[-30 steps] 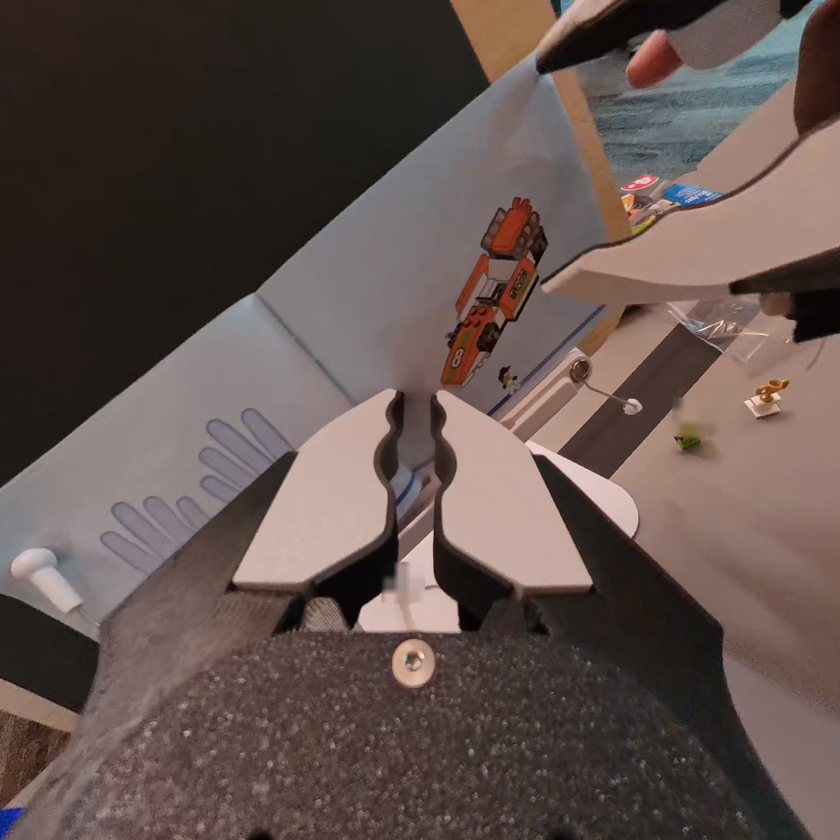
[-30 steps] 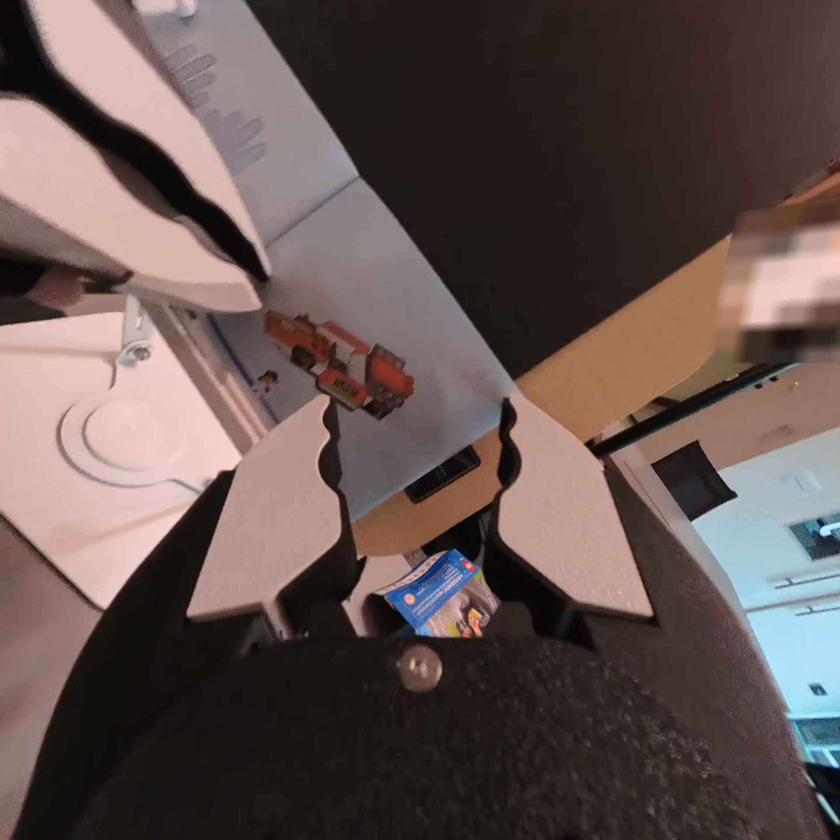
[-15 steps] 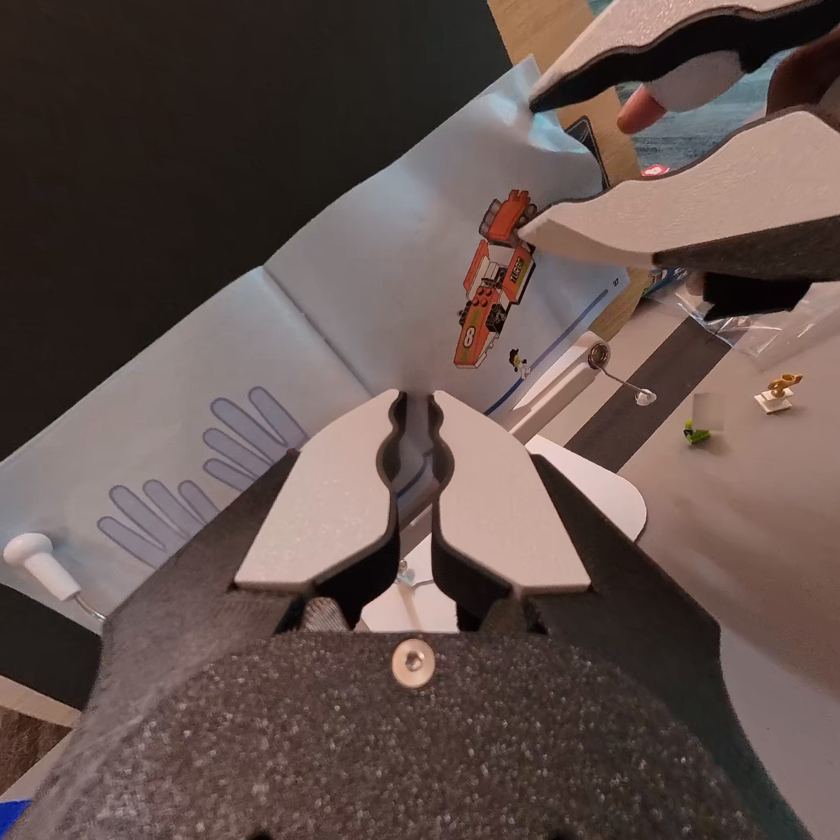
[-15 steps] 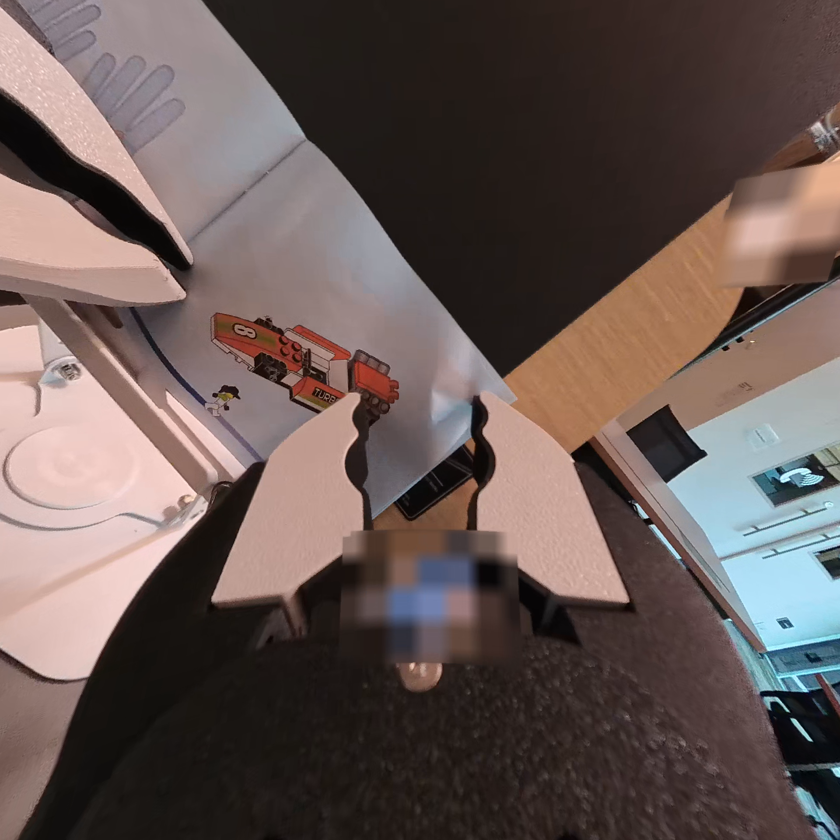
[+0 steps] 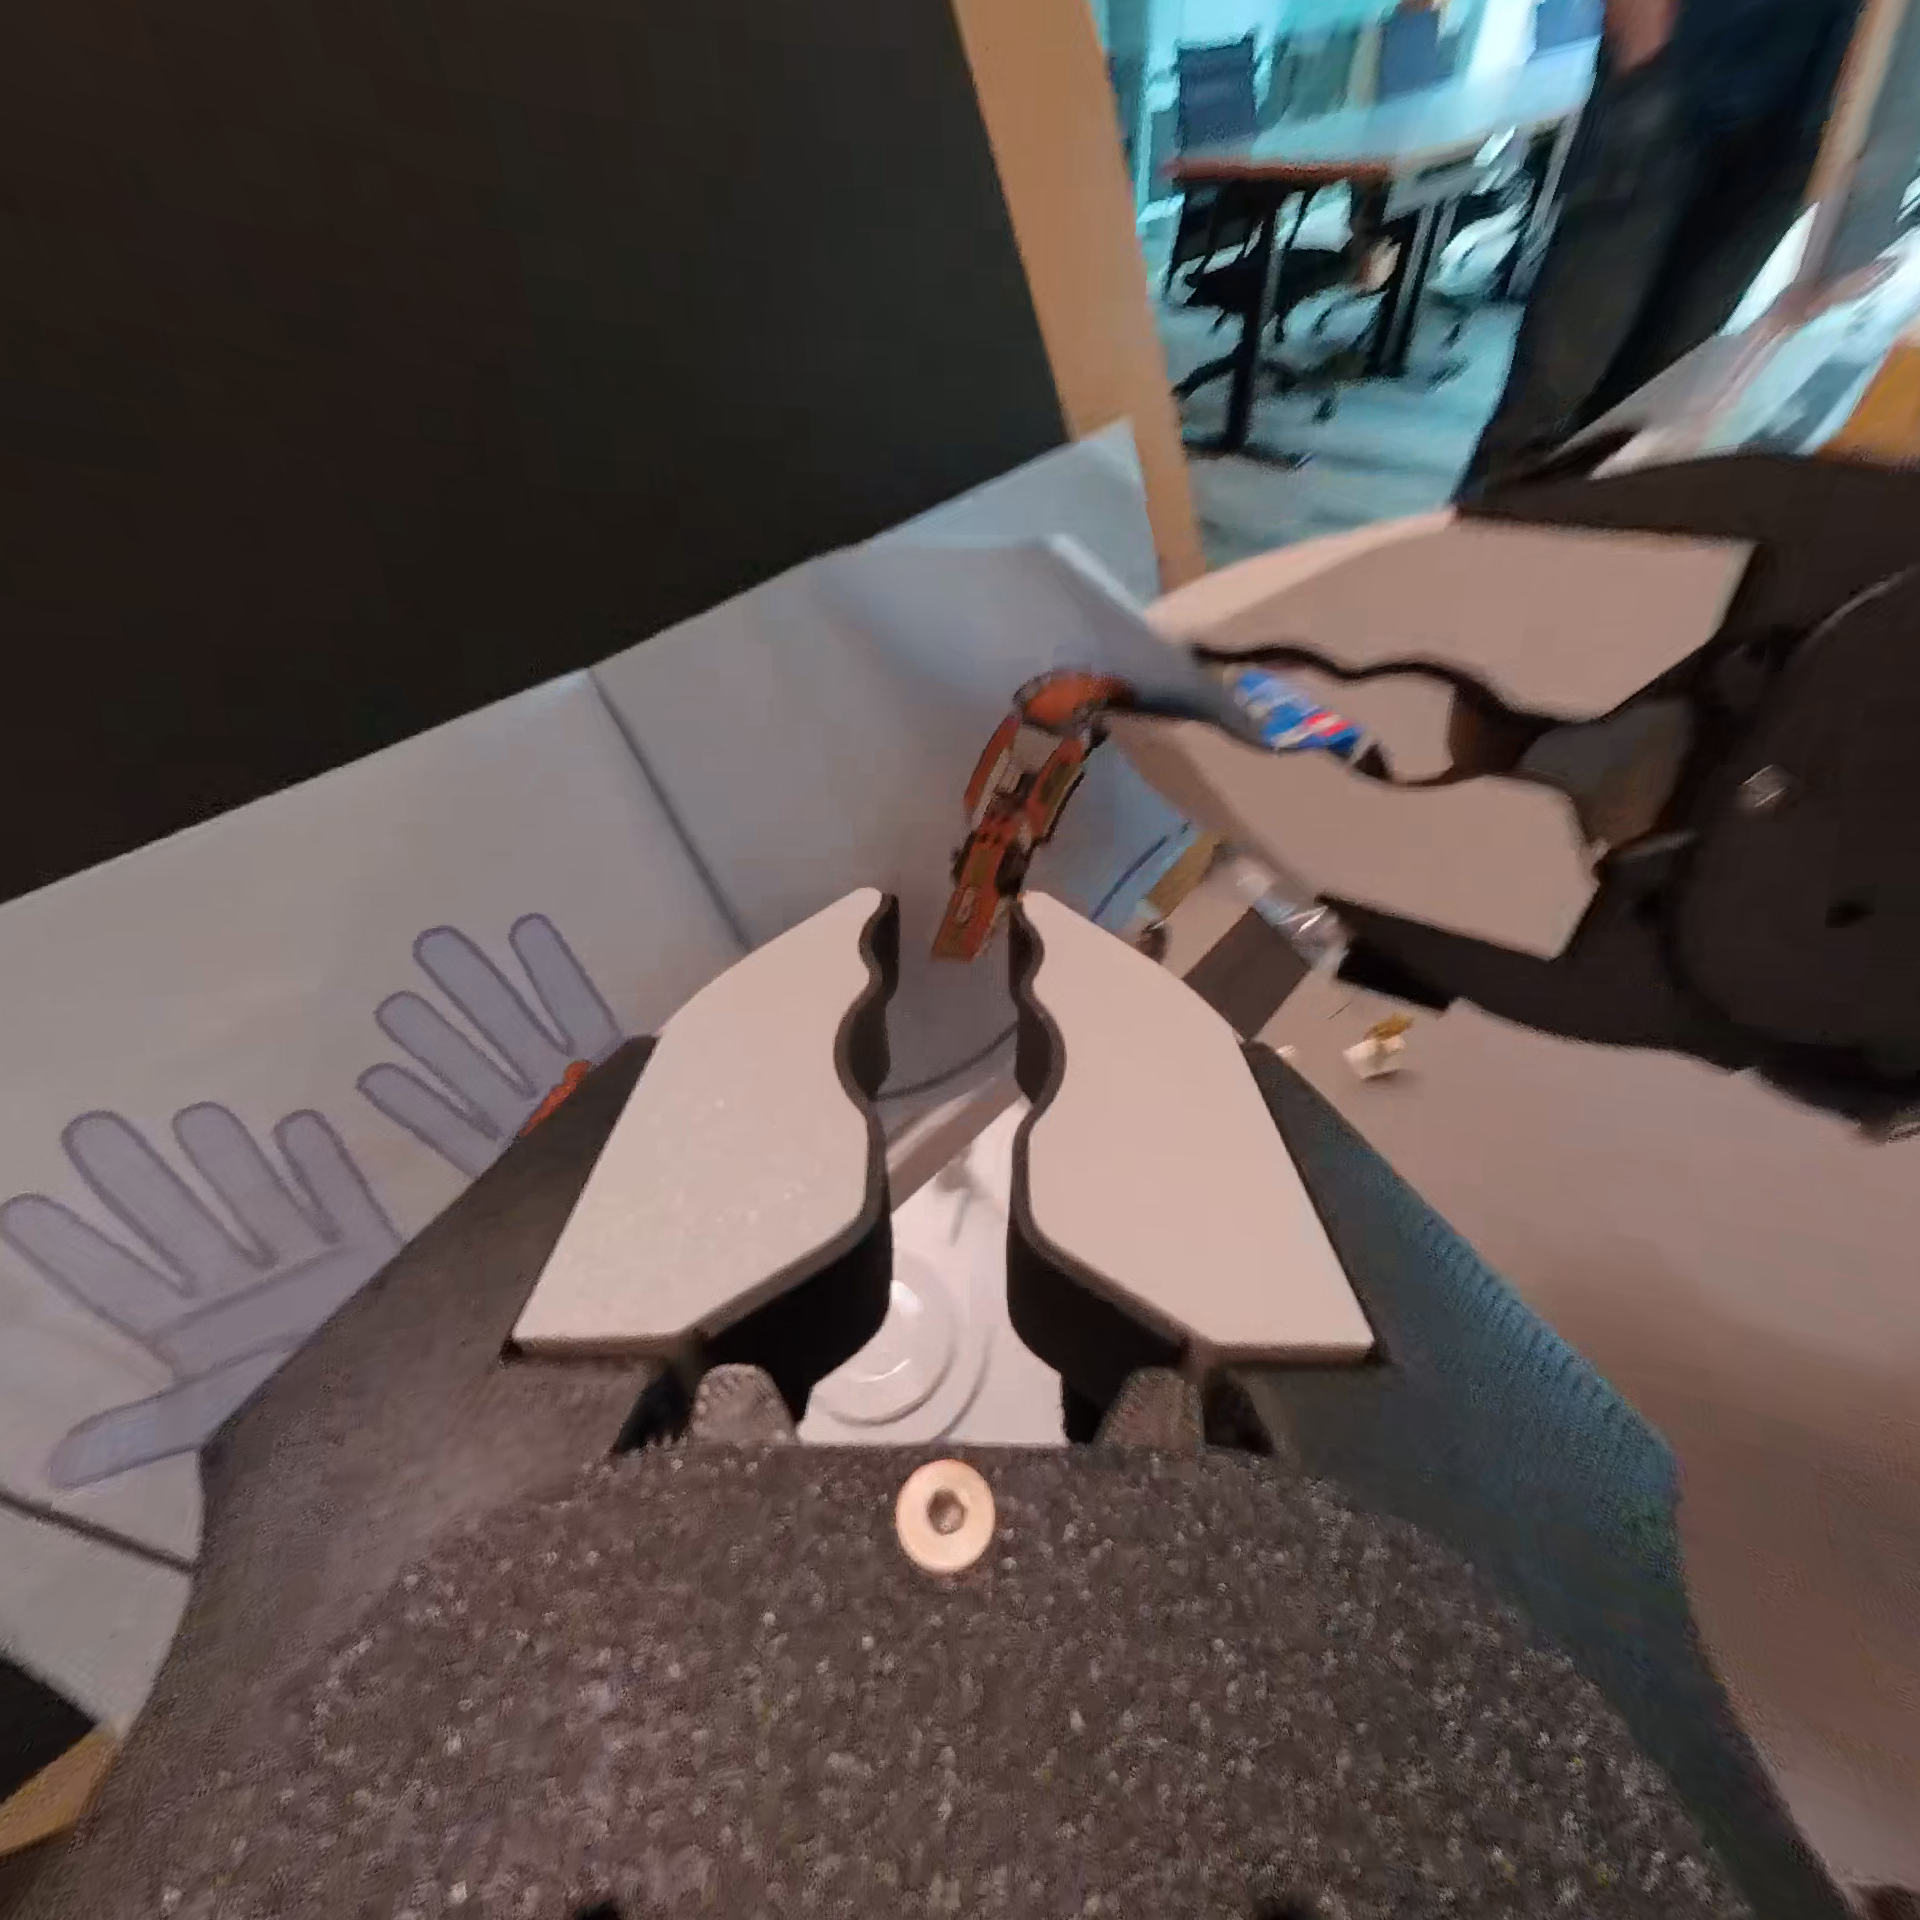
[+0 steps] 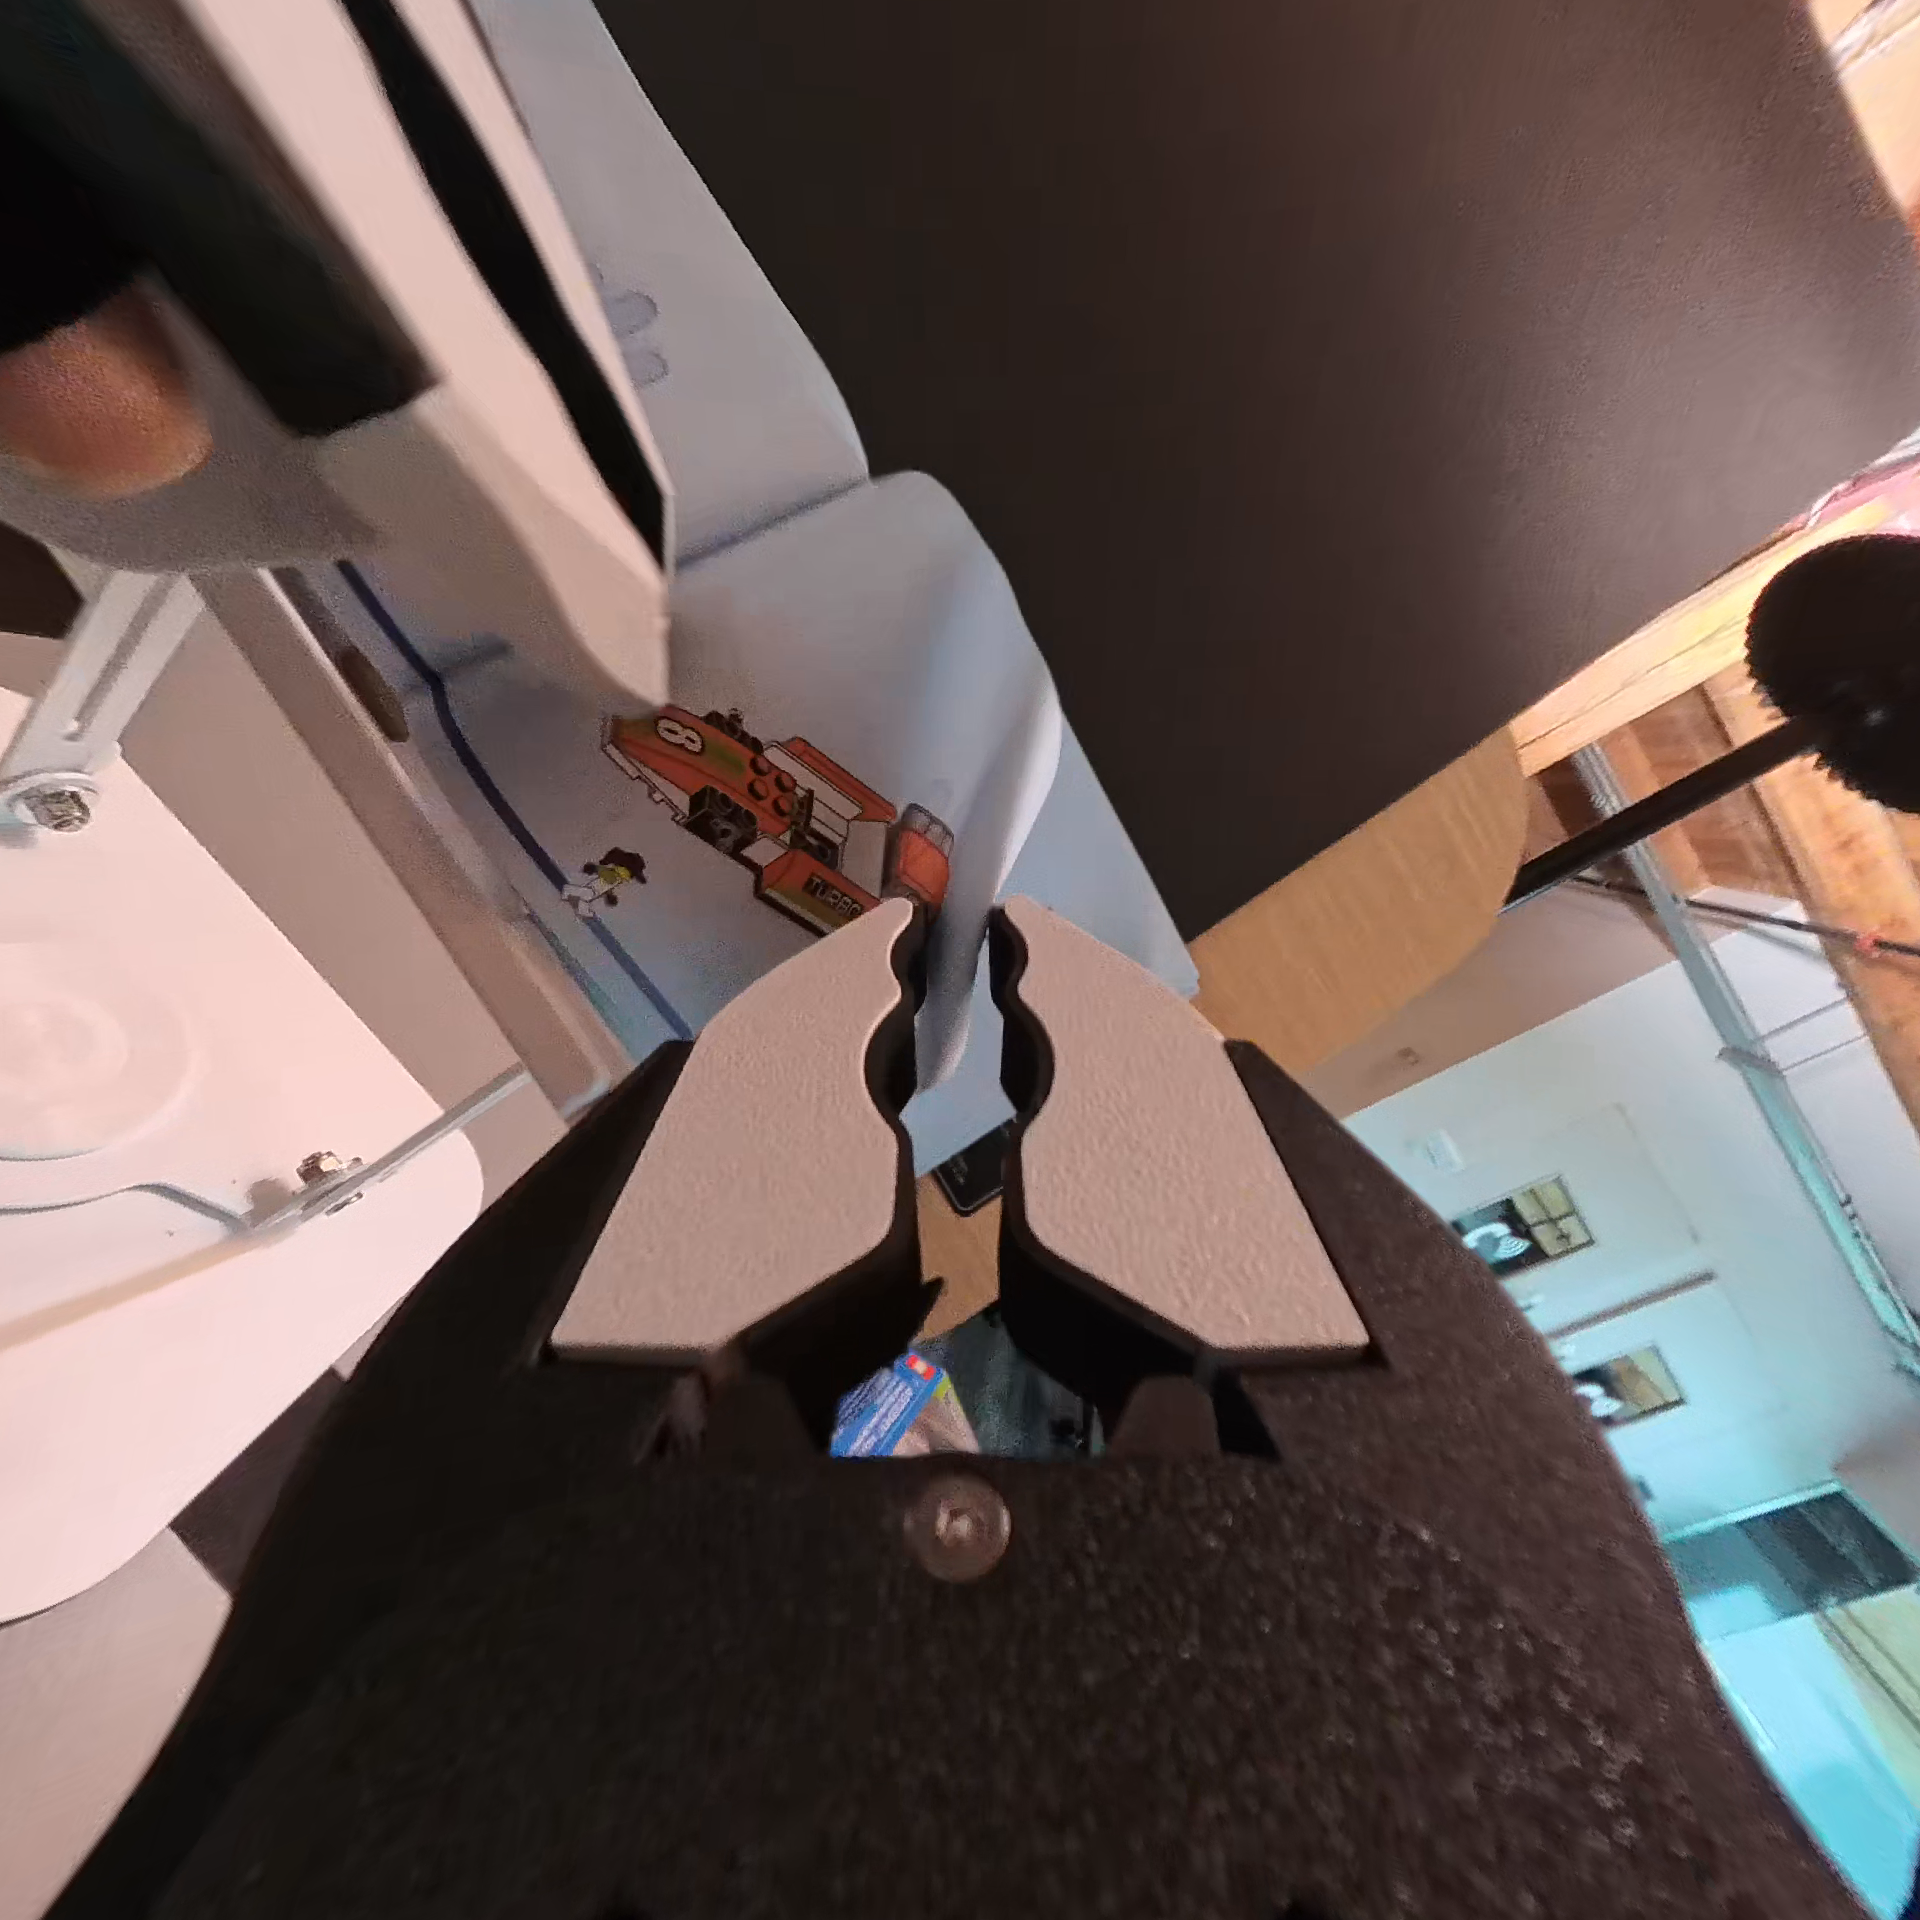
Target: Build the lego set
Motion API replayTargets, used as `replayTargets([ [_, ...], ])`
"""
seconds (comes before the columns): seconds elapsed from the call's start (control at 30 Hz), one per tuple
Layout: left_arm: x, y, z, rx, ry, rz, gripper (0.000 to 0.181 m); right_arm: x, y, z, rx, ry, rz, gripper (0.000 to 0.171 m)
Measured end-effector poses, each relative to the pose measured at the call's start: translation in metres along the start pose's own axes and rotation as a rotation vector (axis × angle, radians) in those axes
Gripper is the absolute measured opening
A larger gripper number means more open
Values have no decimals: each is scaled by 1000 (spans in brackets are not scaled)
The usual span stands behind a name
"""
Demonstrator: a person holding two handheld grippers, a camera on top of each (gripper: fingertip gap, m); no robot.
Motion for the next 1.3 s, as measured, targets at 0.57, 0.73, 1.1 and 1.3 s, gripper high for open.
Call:
replayTargets([
  [0.57,27,8,21,-308,274,84,5,22,27,-15,35,122,102,17],
  [0.73,21,14,10,-301,276,79,1,20,36,-17,274,-156,179,25],
  [1.1,6,71,-8,-385,286,127,3,-17,-6,6,211,-183,-282,19],
  [1.3,-10,84,-40,-346,354,147,4,32,-5,-5,204,-179,-177,18],
])
Point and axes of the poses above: each gripper's, where its closed fingertips meet, y back along the fingers, x out of its top, z = x × y across the jaws, the point moved 1 cm from there along y, back along the fingers, and after that the axes turned 11 degrees about -z, right-handed, at the moved point
